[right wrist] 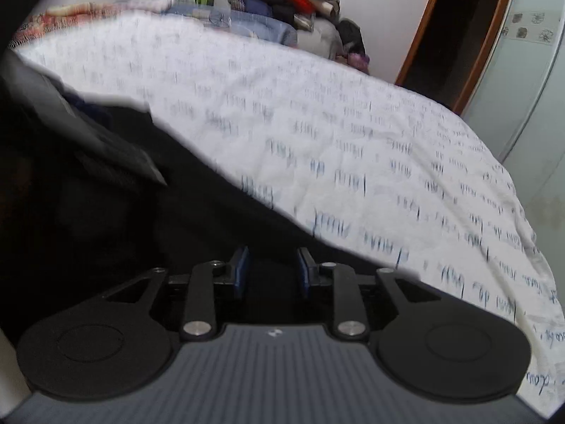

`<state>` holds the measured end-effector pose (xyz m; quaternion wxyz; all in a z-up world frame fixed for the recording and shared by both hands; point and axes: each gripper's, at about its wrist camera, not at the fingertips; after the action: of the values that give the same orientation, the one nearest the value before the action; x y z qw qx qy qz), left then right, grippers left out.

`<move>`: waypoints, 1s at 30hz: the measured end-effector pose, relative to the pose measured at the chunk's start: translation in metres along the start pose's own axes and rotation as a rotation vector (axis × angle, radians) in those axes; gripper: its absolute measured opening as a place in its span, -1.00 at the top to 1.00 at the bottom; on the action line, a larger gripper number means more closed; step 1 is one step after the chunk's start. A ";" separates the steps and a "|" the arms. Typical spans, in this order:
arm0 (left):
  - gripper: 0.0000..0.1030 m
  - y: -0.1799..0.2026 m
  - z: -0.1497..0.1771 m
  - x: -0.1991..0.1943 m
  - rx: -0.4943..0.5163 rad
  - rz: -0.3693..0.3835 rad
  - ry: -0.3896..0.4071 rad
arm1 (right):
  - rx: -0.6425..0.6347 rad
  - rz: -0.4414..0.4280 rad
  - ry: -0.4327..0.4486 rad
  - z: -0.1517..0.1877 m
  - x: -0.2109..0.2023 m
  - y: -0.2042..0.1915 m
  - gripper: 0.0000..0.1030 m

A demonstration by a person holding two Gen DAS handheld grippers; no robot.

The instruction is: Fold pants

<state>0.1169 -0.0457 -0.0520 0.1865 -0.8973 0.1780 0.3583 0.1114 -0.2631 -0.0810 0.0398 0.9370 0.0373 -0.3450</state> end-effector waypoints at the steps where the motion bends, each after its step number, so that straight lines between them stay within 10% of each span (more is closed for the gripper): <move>1: -0.69 0.003 0.006 -0.009 0.008 0.011 0.007 | 0.029 -0.002 0.012 0.004 -0.005 0.002 0.45; 12: -0.74 0.049 0.066 -0.061 0.257 -0.119 0.063 | 0.156 0.012 0.042 0.060 -0.062 0.021 0.04; 15: -0.75 0.038 0.073 -0.072 0.228 -0.105 0.081 | 0.154 0.081 0.063 0.061 -0.063 0.017 -0.41; 23: -0.76 -0.019 0.089 -0.072 0.064 -0.194 -0.008 | 0.168 -0.080 0.130 0.039 -0.077 -0.021 -0.41; 30: -0.76 -0.050 0.100 -0.080 0.005 -0.074 -0.022 | -0.017 -0.122 0.037 0.043 -0.045 -0.081 -0.37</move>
<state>0.0275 0.0588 -0.0519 0.2041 -0.8987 0.1435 0.3607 0.0417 -0.1886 -0.0890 0.0262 0.9389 0.0980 -0.3290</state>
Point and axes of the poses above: each gripper's, at about its wrist camera, not at the fingertips, and x roughly the way its jaws point, y to its right, z to its underside, and after that the axes turned 15 degrees about x, right-handed
